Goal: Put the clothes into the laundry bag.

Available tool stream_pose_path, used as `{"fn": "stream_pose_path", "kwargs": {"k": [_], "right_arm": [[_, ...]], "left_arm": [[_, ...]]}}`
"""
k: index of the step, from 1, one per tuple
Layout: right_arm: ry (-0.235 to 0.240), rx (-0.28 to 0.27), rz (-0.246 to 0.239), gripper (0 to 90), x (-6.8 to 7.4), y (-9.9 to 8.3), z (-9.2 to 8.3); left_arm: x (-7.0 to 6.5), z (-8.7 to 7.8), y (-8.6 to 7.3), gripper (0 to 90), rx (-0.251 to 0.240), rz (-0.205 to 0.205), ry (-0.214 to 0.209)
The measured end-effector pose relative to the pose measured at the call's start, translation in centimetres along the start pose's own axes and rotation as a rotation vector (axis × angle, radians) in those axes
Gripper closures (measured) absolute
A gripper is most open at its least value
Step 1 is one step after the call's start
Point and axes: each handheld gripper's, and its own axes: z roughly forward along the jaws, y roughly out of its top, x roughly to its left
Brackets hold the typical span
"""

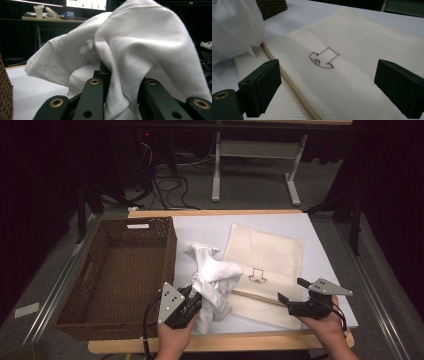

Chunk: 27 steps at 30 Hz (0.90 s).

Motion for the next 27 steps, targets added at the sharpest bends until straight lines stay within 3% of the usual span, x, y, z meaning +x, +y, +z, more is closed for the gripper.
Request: {"fn": "stream_pose_path", "kwargs": {"k": [5, 14, 26, 27], "right_arm": [[0.017, 0.003, -0.023, 10.6, 0.5, 1.0, 1.3], [0.030, 0.015, -0.025, 12.1, 0.7, 0.4, 1.0], [0.084, 0.148, -0.063, 15.7, 1.1, -0.8, 2.5], [0.088, 0.166, -0.102, 16.6, 1.6, -0.9, 3.0]], "left_arm": [[0.4, -0.2, 0.0, 78.9, -0.002, -0.017, 0.011], [0.5, -0.3, -0.3, 78.6, 0.004, -0.034, 0.017], [0.4, -0.4, -0.2, 78.5, -0.009, -0.038, 0.020], [0.4, -0.5, -0.1, 78.5, -0.012, -0.039, 0.018]]}}
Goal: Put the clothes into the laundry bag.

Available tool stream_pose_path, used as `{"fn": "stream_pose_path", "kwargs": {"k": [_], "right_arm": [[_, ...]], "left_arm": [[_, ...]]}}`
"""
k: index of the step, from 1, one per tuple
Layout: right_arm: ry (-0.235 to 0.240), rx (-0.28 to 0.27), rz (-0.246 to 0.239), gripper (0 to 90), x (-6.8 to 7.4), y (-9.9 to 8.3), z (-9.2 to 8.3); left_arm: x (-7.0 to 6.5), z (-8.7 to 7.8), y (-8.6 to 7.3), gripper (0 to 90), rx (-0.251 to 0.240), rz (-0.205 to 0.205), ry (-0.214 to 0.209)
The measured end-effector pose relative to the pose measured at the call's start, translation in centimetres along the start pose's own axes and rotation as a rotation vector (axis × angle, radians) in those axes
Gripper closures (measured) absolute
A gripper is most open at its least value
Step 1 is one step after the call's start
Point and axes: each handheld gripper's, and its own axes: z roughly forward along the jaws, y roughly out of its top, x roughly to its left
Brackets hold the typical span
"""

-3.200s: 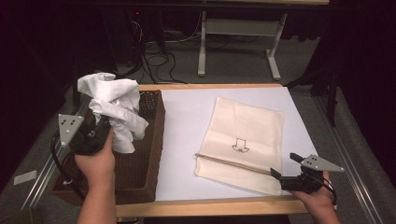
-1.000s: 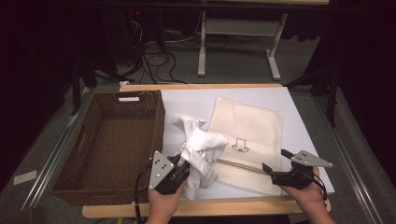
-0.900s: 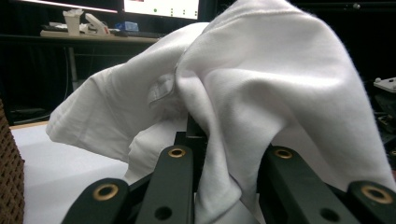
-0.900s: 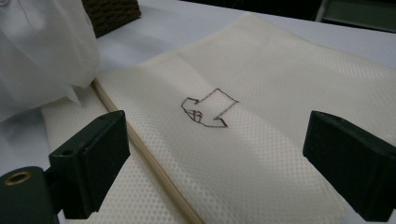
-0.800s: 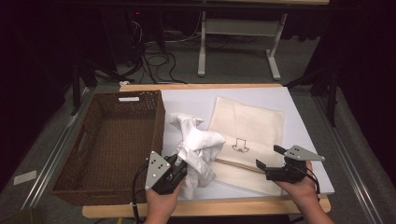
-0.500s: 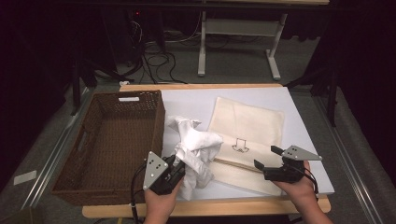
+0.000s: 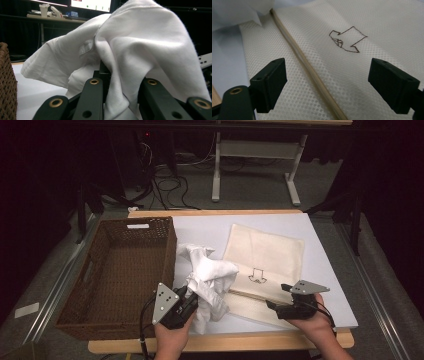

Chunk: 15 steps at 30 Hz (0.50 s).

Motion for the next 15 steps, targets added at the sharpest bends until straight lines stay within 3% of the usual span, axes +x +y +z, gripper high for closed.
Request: {"fn": "stream_pose_path", "kwargs": {"k": [3, 9, 13, 15], "right_arm": [[0.004, 0.035, -0.013, 19.5, 0.5, 0.1, 0.8], [-0.046, 0.103, -0.013, 26.2, -0.2, -0.2, 1.5], [-0.064, 0.100, -0.019, 38.4, -0.6, -0.3, 1.6], [-0.075, 0.100, -0.046, 43.8, -0.6, -0.2, 1.6]], "left_arm": [[0.0, 0.0, 0.0, 78.5, 0.000, 0.001, -0.003], [0.1, -0.3, 0.2, 78.4, -0.007, -0.008, -0.002], [0.2, -0.2, 0.1, 78.4, 0.002, -0.010, -0.003], [0.1, -0.1, 0.0, 78.3, 0.005, -0.008, 0.000]]}}
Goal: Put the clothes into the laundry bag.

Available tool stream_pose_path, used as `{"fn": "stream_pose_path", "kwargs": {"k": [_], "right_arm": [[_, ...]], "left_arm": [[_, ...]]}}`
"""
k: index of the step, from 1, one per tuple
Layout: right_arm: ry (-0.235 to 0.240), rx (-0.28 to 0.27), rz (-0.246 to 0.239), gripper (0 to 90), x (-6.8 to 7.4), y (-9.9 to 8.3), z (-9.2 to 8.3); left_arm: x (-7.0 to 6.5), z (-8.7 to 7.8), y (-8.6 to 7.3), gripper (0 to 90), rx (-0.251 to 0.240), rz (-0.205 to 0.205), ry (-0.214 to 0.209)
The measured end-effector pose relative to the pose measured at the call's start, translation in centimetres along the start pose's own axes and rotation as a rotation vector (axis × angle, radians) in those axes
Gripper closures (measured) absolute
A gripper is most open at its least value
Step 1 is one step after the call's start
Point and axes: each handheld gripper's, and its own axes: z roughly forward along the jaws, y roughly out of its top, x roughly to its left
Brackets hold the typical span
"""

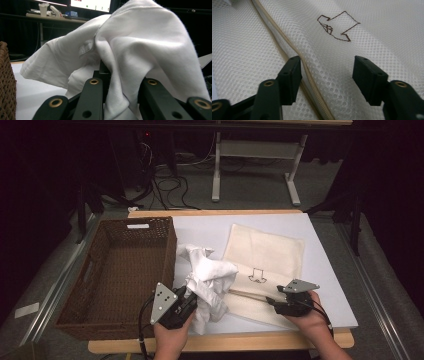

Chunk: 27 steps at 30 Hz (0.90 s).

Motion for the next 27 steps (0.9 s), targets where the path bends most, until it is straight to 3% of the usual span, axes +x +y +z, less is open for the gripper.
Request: {"fn": "stream_pose_path", "kwargs": {"k": [5, 13, 16, 22, 27], "right_arm": [[0.010, -0.036, -0.005, 60.7, -0.1, 0.6, -0.2], [0.023, -0.072, -0.003, 68.8, -0.2, 1.1, -0.2], [0.039, -0.089, -0.002, 80.8, -0.3, 1.4, -0.2], [0.079, -0.121, 0.090, 87.5, -0.6, 1.8, -0.5], [0.077, -0.150, 0.118, 88.3, -0.5, 2.3, -0.8]], "left_arm": [[-0.1, -0.1, 0.1, 78.3, -0.005, -0.001, 0.002], [-0.2, 0.1, 0.1, 78.2, -0.007, 0.001, 0.003], [-0.2, 0.2, -0.1, 78.2, 0.003, -0.004, 0.005], [-0.2, 0.3, 0.0, 78.2, -0.005, -0.008, 0.010], [-0.2, 0.1, 1.0, 78.2, -0.036, -0.005, 0.018]]}}
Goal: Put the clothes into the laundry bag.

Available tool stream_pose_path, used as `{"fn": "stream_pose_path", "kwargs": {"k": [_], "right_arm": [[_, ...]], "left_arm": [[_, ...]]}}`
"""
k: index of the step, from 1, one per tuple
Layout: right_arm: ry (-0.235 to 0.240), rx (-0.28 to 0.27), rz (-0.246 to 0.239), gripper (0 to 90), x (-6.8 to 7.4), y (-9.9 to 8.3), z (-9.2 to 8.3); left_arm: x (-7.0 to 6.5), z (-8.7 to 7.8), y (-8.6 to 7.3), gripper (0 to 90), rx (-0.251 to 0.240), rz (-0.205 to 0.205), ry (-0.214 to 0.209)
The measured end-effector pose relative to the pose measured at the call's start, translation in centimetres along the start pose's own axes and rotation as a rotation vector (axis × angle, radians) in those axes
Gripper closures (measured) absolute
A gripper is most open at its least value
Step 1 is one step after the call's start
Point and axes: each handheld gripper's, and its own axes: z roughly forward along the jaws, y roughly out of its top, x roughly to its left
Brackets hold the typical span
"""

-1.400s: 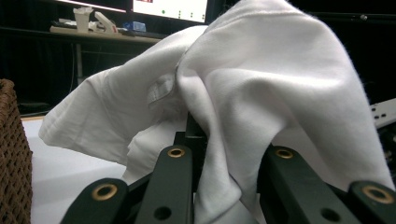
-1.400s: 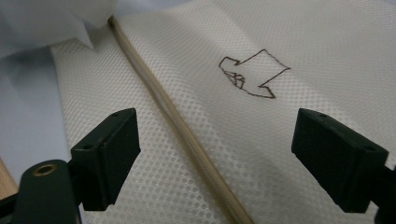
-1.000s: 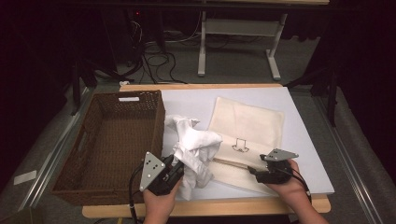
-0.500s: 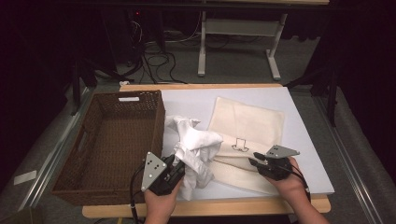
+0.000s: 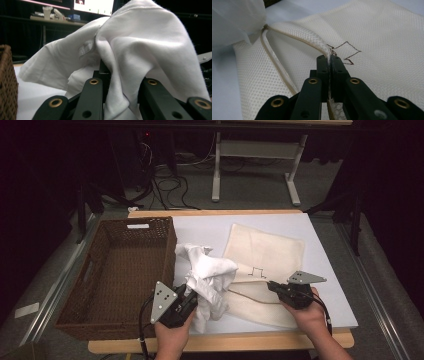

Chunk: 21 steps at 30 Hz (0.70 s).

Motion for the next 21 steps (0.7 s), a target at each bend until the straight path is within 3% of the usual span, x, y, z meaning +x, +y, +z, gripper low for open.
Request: {"fn": "stream_pose_path", "kwargs": {"k": [6, 10, 12, 17, 21], "right_arm": [[0.000, -0.023, 0.010, 88.6, 0.8, 0.7, 0.3], [0.005, -0.042, 0.029, 88.6, 0.9, 0.9, 0.3], [0.010, -0.051, 0.037, 88.5, 0.8, 0.9, 0.3], [0.008, -0.064, 0.050, 88.4, 0.9, 0.8, 0.0], [0.009, -0.087, 0.058, 88.4, 0.8, 0.9, -0.3]], "left_arm": [[-0.9, 1.6, 1.0, 78.3, -0.007, 0.039, -0.016], [-1.5, 2.3, -0.1, 78.3, 0.008, 0.040, -0.035], [-2.1, 2.7, -1.6, 78.3, 0.046, 0.044, -0.051], [-3.3, 3.1, -3.0, 78.3, 0.096, 0.059, -0.088], [-5.0, 4.1, -4.6, 78.1, 0.163, 0.094, -0.143]]}}
